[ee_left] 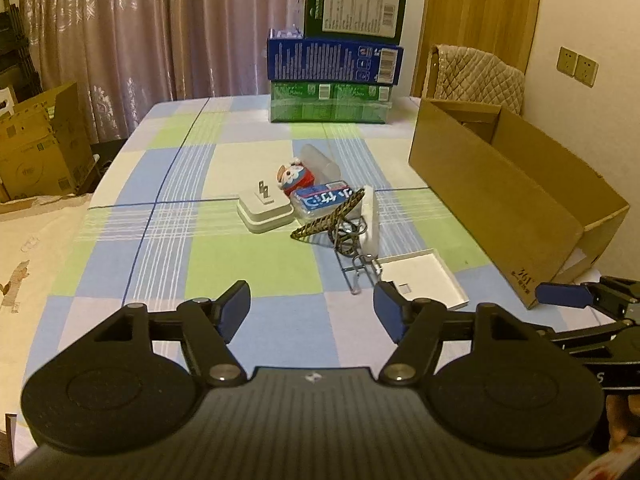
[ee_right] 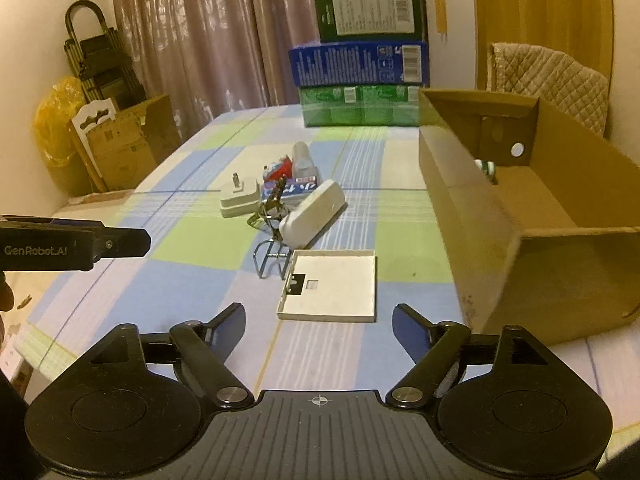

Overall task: Organize rigid objects
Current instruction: 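Lower right tool onto white square tray and grasp its rim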

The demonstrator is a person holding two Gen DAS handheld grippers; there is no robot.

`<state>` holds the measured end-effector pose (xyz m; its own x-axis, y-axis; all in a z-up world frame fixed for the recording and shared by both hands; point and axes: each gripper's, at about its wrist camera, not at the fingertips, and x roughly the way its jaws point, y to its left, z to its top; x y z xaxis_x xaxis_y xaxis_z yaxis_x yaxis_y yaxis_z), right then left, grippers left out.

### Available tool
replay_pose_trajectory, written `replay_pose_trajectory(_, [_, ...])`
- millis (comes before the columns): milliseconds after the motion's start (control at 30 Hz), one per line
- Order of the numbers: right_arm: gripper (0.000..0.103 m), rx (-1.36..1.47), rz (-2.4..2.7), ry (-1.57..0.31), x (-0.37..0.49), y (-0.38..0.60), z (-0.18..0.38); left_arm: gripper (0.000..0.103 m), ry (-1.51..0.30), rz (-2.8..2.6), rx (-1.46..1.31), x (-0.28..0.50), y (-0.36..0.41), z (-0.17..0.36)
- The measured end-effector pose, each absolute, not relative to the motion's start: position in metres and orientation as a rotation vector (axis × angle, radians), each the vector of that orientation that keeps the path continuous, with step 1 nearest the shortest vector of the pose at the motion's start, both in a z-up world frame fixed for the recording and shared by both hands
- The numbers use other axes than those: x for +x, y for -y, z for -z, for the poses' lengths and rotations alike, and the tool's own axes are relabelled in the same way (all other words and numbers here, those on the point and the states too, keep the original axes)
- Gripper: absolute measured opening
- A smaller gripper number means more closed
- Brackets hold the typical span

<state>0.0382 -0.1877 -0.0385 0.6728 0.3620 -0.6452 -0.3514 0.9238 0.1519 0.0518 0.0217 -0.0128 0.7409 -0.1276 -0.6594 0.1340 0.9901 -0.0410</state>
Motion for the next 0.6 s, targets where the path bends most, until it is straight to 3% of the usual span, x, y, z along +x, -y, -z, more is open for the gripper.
replay_pose_trajectory(600, [0.091,0.023,-0.358,-0.806,0.104,0.162,0.1,0.064,-0.792,0.146,-0.049,0.11,-0.043,0.075])
